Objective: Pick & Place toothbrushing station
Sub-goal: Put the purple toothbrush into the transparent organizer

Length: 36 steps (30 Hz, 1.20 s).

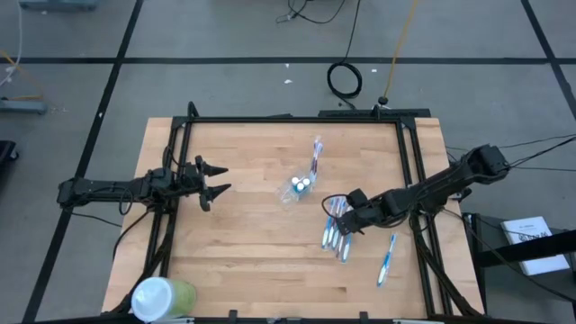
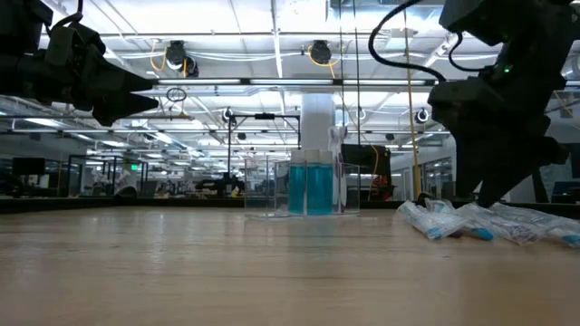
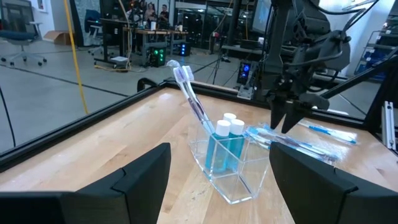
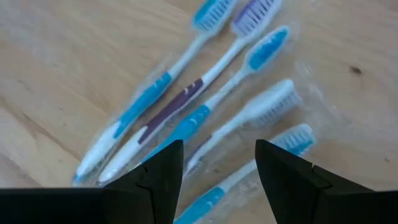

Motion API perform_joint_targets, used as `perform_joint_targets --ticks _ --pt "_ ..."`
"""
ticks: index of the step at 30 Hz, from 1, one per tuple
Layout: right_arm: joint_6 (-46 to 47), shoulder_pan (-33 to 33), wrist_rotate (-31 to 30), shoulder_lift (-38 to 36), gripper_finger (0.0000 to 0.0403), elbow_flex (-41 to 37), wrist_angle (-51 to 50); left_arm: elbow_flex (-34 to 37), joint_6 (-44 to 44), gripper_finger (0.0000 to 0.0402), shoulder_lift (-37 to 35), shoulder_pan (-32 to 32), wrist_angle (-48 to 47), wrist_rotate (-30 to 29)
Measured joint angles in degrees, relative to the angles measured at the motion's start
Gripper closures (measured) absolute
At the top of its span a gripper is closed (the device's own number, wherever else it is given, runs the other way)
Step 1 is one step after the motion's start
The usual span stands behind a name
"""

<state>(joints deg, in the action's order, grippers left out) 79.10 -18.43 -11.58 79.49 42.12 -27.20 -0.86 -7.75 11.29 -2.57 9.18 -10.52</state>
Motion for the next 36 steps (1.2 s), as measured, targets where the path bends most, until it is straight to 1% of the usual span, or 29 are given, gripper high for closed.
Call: perform_joint_targets --ticks 7,13,22,29,36 --pt "2.7 0.7 0.9 0.1 0.0211 -2.2 -0.3 0.0 0.0 0.0119 0.0 0.0 0.0 0.0" --pt "2.8 2.4 1.2 0.1 0.0211 -4.0 -0.4 0.0 0.0 0.0119 0.0 0.0 0.0 0.0" --pt "0.7 3.8 1.4 -0.5 0.0211 -4.1 -0.7 0.0 0.0 0.0119 0.0 0.0 0.0 0.0" --pt "-0.4 3.9 1.2 -2.5 0.0211 -4.1 -0.6 0.0 0.0 0.0119 0.0 0.0 0.0 0.0" --pt "-1.1 5.2 -0.8 -3.0 0.0211 -4.1 -0.8 0.0 0.0 0.0119 0.0 0.0 0.0 0.0"
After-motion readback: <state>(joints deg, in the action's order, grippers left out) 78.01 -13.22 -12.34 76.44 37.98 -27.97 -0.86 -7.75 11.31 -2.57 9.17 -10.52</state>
